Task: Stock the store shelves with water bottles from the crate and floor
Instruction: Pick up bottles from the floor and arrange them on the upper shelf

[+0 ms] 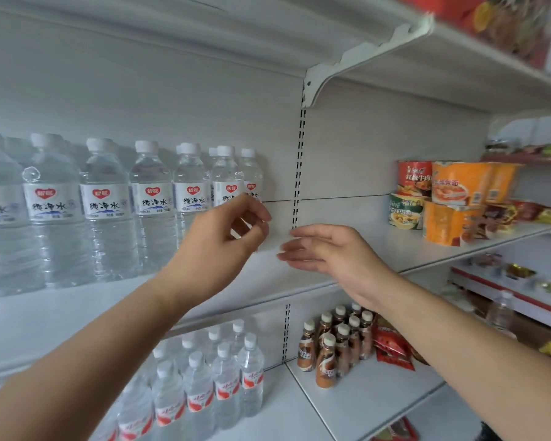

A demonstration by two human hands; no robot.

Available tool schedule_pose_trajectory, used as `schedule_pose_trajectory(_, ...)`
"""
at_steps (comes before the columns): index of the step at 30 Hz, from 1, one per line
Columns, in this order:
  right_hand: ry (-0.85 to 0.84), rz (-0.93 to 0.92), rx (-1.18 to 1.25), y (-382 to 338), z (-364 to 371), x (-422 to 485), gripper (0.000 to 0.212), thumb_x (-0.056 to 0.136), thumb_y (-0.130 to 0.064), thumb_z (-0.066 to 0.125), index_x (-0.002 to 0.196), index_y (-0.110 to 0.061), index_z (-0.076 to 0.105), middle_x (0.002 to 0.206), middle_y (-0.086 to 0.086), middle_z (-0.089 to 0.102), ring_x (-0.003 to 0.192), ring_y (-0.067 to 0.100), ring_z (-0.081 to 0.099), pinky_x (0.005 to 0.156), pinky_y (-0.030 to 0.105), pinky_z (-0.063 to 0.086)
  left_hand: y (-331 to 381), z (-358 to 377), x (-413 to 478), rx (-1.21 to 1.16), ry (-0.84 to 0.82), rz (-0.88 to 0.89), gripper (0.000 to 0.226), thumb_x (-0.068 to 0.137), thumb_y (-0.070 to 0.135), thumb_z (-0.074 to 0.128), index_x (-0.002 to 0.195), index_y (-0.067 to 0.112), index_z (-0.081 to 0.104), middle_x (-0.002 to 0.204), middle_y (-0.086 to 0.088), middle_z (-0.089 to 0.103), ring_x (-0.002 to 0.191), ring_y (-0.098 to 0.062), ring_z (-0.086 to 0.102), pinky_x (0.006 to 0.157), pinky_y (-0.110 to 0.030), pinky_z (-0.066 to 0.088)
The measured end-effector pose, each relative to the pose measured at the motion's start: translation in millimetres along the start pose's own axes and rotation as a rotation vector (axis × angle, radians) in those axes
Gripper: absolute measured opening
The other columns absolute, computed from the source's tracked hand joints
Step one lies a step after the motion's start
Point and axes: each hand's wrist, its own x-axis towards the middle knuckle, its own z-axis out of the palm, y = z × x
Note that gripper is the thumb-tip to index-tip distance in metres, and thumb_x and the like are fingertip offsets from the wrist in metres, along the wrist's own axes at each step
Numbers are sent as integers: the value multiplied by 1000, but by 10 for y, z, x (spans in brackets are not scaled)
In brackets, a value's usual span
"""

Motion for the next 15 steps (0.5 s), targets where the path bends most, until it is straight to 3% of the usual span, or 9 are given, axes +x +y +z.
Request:
schedule_pose_trajectory(8,106,-122,23,334,284,-1493,26,102,2,48,111,-7,70,82,10,71,72,24,69,63,31,57,71,147,-1505,-333,-43,-174,19,96,1,63,97,19,68,85,-2,71,73,-20,66,71,-39,51)
schedule_pose_trajectory(12,92,53,-5,1122,596,-2076,32,102,5,45,111,-14,70,80,10,72,69,24,67,62,31,55,-297,383,-2394,-452,-64,-366,10,88,15,63,91,23,68,82,-6,69,70,-20,62,64,-28,48)
schedule_pose_trajectory(15,70,303,-39,1914,836,-2482,34,102,3,45,109,-17,71,81,11,74,71,23,67,62,31,56,-703,643,-3127,-477,-72,-603,12,85,17,59,90,21,69,81,-7,68,71,-22,60,67,-34,48)
